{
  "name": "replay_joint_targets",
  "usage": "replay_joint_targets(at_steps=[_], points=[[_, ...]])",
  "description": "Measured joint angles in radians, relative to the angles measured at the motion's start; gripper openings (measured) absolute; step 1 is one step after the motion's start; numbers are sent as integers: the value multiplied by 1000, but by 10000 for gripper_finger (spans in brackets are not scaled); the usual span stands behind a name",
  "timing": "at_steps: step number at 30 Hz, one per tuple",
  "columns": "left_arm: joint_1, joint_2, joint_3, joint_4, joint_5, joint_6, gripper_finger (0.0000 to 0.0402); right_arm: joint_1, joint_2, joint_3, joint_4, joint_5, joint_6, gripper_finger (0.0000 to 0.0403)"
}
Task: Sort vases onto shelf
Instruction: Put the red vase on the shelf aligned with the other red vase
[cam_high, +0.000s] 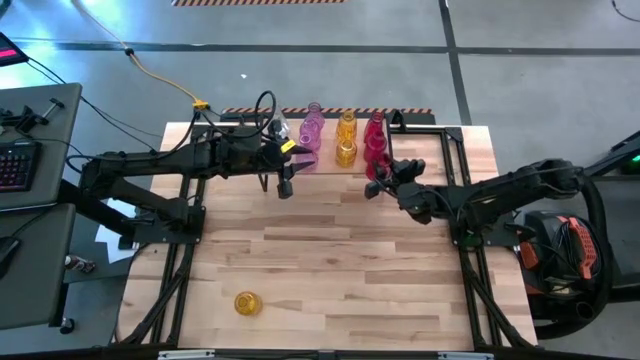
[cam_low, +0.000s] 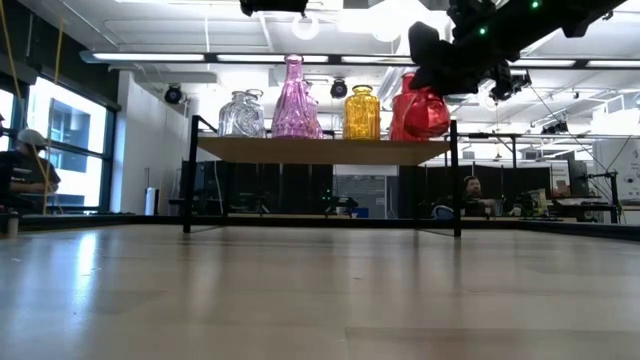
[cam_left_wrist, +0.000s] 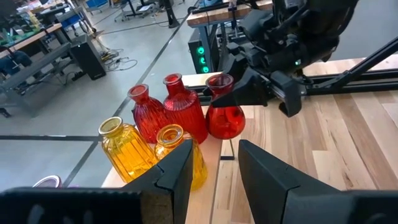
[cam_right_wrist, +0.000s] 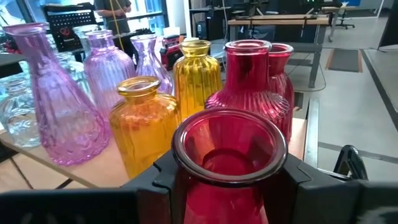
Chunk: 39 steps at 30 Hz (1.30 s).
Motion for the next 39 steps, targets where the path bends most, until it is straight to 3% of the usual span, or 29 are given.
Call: replay_joint_targets(at_steps=[19, 39], points=[[0, 0, 0, 0, 0, 0, 120, -79, 0, 0, 10, -100, -2, 130], [0, 0, 0, -1, 0, 0, 120, -105, 0, -1, 37, -126, -2, 130]])
